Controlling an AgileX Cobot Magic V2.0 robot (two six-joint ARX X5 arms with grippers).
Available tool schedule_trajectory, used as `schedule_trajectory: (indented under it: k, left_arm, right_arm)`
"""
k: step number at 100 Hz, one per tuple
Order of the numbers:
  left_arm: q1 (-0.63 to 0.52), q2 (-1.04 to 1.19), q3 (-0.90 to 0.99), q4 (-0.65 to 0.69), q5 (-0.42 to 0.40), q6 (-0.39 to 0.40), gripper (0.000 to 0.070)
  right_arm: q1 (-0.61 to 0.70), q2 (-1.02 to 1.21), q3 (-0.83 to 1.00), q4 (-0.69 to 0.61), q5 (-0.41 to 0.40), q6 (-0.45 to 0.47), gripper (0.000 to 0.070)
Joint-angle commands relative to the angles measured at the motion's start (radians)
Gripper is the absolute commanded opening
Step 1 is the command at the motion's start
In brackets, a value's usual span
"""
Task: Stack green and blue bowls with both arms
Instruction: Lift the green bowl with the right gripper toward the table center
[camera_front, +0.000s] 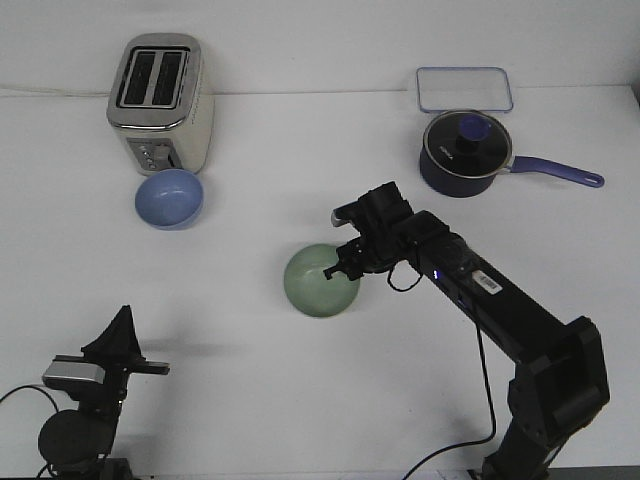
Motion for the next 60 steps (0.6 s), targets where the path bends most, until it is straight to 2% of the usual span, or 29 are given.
schedule_trajectory:
  k: [1,60]
  left_arm:
    - [0.002,-0.002,-0.019,0.011,-0.004,0.005,0.0011]
    - [0.002,-0.002,-0.019,0.011,-0.004,0.005,0.0011]
  right_arm:
    - [0.005,0.037,0.013,0.010,-0.001,0.008,0.0000]
    - [0.014,0.101,0.012,0.029,-0.003,0.006,0.0000]
